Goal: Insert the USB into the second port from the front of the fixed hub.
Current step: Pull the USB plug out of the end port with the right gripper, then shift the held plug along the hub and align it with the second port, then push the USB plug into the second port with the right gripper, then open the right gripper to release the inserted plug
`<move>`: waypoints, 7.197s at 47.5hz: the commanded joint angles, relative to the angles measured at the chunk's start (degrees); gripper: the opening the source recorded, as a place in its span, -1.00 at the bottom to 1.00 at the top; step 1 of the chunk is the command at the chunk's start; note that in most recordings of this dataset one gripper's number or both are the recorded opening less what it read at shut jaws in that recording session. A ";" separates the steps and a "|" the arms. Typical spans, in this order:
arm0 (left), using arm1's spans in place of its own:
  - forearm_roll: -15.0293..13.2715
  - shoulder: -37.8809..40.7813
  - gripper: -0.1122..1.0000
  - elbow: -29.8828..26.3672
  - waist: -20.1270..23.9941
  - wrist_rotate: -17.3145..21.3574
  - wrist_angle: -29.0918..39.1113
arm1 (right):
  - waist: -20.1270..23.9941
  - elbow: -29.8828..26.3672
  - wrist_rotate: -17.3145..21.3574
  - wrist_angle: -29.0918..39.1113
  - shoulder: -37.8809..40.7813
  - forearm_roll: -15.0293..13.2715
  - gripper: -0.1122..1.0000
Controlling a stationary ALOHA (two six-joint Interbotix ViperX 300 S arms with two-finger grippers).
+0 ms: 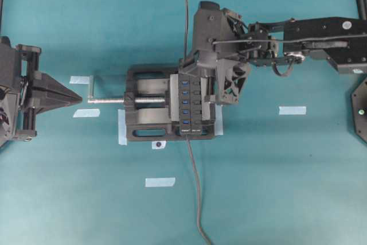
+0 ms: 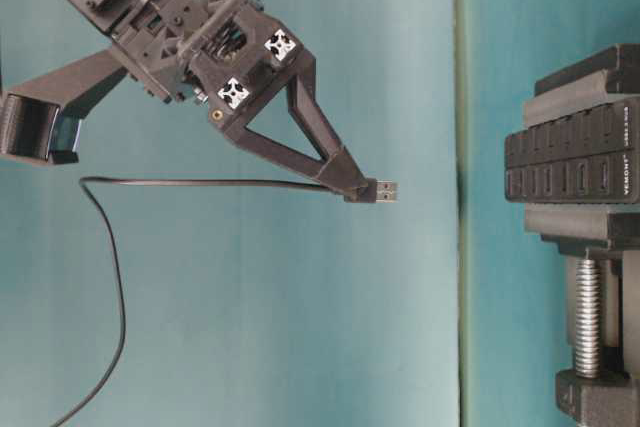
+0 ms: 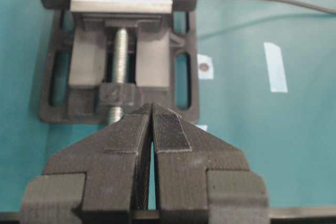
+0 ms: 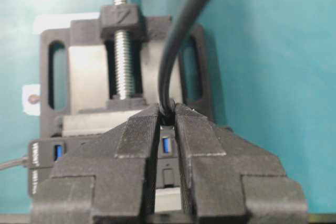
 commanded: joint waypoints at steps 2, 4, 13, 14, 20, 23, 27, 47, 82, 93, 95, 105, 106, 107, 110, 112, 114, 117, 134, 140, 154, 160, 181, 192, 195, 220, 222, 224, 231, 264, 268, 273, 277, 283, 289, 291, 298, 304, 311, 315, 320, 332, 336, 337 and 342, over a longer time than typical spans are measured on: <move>0.09 0.26 -0.79 -1.49 -0.35 -0.09 -0.53 | 0.70 -0.53 0.79 -0.26 -1.32 0.88 -0.64; 0.09 0.26 -0.79 -1.58 -0.35 -0.09 -0.53 | 0.88 -0.35 0.79 -0.35 -1.14 1.14 -0.64; 0.09 0.26 -0.79 -1.32 -0.35 -0.09 -0.53 | 2.46 0.62 0.79 -0.70 -0.18 2.02 -0.64; 0.00 0.18 -0.79 -1.32 -0.35 -0.09 -0.53 | 2.64 0.70 0.88 -0.79 0.00 2.11 -0.64; 0.09 0.18 -0.79 -1.23 -0.35 -0.09 -0.53 | 3.52 1.05 0.88 -1.85 0.97 2.46 -0.64; 0.09 0.18 -0.79 -1.23 -0.35 -0.09 -0.53 | 3.78 1.05 0.88 -2.46 1.67 2.72 -0.64; 0.09 0.26 -0.79 -1.14 -0.35 -0.09 -0.53 | 4.04 1.05 0.88 -3.16 2.81 2.81 -0.64; 0.09 0.26 -0.79 -1.14 -0.35 -0.18 -0.62 | 4.66 1.41 0.88 -3.43 5.98 2.90 -0.64; 0.09 0.44 -0.79 -1.14 -0.35 -0.18 -0.62 | 6.24 2.72 4.66 -6.24 7.47 2.81 -0.65; 0.09 0.44 -0.79 -1.05 -0.35 -0.18 -0.62 | 6.33 3.60 4.92 -7.38 7.47 2.72 -0.65; 0.09 0.44 -0.79 -1.05 -0.35 -0.18 -0.53 | 6.33 3.69 4.92 -7.29 7.47 2.72 -0.65; 0.09 0.44 -0.79 -1.05 -0.35 -0.18 -0.53 | 6.33 3.69 4.92 -7.03 7.56 2.20 -0.65; 0.09 0.44 -0.79 -1.05 -0.35 -0.18 -0.53 | 6.33 3.69 4.92 -6.94 7.56 2.11 -0.65; 0.00 0.44 -0.79 -1.05 -0.35 -0.18 -0.62 | 6.24 3.69 5.01 -6.86 7.56 2.11 -0.65; 0.09 0.44 -0.79 -0.97 -0.35 -0.18 -0.53 | 6.24 3.69 4.92 -6.68 7.56 2.11 -0.65; 0.09 0.35 -0.79 -0.97 -0.35 -0.18 -0.62 | 6.33 3.69 5.01 -6.59 7.56 2.11 -0.65; 0.00 0.44 -0.79 -0.97 -0.35 -0.18 -0.53 | 6.33 3.69 5.01 -6.50 7.47 2.02 -0.65; 0.09 0.44 -0.79 -0.97 -0.35 -0.18 -0.62 | 6.33 3.69 5.01 -6.24 7.56 2.11 -0.65; 0.09 0.44 -0.79 -0.97 -0.44 -0.26 -0.62 | 6.42 3.69 4.92 -6.15 7.56 2.11 -0.65; 0.09 0.44 -0.79 -0.88 -0.35 -0.26 -0.62 | 6.68 3.69 5.01 -6.15 7.56 2.11 -0.65; 0.09 0.44 -0.79 -0.70 -0.35 -0.26 -0.62 | 7.21 4.13 5.01 -6.15 7.65 2.11 -0.65; 0.09 0.44 -0.79 -0.70 -0.35 -0.26 -0.53 | 7.12 4.22 5.01 -6.15 7.73 2.11 -0.65; 0.09 0.44 -0.79 -0.62 -0.35 -0.26 -0.62 | 7.12 3.34 4.92 -5.27 9.05 2.02 -0.65; 0.09 0.44 -0.79 -0.62 -0.44 -0.26 -0.62 | 7.12 3.43 4.83 -3.34 9.14 2.11 -0.65; 0.09 0.44 -0.79 -0.62 -0.44 -0.26 -0.62 | 7.12 3.43 4.83 -3.43 9.23 2.11 -0.65; 0.09 0.44 -0.79 -0.62 -0.35 -0.35 -0.70 | 7.21 3.34 4.83 -1.58 10.63 2.11 -0.65; 0.09 0.44 -0.79 -0.62 -0.35 -0.35 -0.70 | 7.21 3.43 4.83 -1.49 10.63 2.11 -0.65; 0.09 0.44 -0.79 -0.62 -0.35 -0.35 -0.70 | 7.21 3.43 4.83 -1.49 10.63 2.11 -0.65; 0.00 0.35 -0.79 -0.53 -0.35 -0.35 -0.70 | 7.21 3.69 5.01 -0.79 10.63 2.11 -0.65; 0.09 0.18 -0.79 -0.35 -0.35 -0.35 -0.88 | 7.21 1.85 4.75 0.35 11.95 2.11 -0.65; 0.09 0.18 -0.79 -0.35 -0.35 -0.35 -0.88 | 7.21 1.85 4.83 0.70 11.78 2.11 -0.65; 0.09 0.18 -0.79 -0.26 -0.35 -0.35 -0.88 | 7.21 1.76 5.01 0.97 11.69 2.11 -0.65; 0.09 0.18 -0.79 -0.26 -0.35 -0.35 -0.88 | 7.29 1.49 5.10 0.97 11.60 2.11 -0.65; 0.09 0.18 -0.79 -0.26 -0.35 -0.35 -0.88 | 7.21 1.32 5.01 0.88 11.69 2.02 -0.65; 0.09 0.18 -0.79 -0.35 -0.35 -0.35 -0.88 | 7.21 1.14 5.01 0.88 11.69 2.11 -0.62; 0.09 0.18 -0.79 -0.26 -0.35 -0.35 -0.88 | 7.21 1.05 5.01 0.88 11.69 2.11 -0.60; 0.09 0.18 -0.79 -0.26 -0.35 -0.35 -0.88 | 7.12 0.53 5.01 0.88 11.60 2.02 -0.36; 0.09 0.18 -0.79 -0.26 -0.35 -0.35 -0.88 | 7.12 0.18 5.10 0.79 11.34 1.85 0.00; 0.09 0.09 -0.79 -0.18 -0.35 -0.44 -0.88 | 6.94 -0.35 5.10 0.97 11.16 1.93 0.43; 0.09 0.09 -0.79 -0.18 -0.35 -0.44 -0.88 | 6.86 -0.44 5.10 0.97 10.99 1.93 0.46; 0.09 0.09 -0.79 -0.18 -0.44 -0.44 -0.88 | 6.77 -0.44 5.10 0.97 10.72 1.93 0.47; 0.00 0.09 -0.79 -0.18 -0.35 -0.44 -0.88 | 6.50 -0.44 5.10 0.97 9.58 1.85 0.52; 0.00 0.09 -0.79 -0.18 -0.44 -0.44 -0.88 | 6.50 -0.26 5.10 0.97 8.88 1.93 0.52; 0.09 0.09 -0.79 -0.18 -0.44 -0.44 -0.88 | 6.42 -0.26 5.10 0.97 8.79 1.93 0.52; 0.09 0.09 -0.79 -0.18 -0.35 -0.44 -0.88 | 6.42 0.09 5.01 0.97 7.91 1.85 0.52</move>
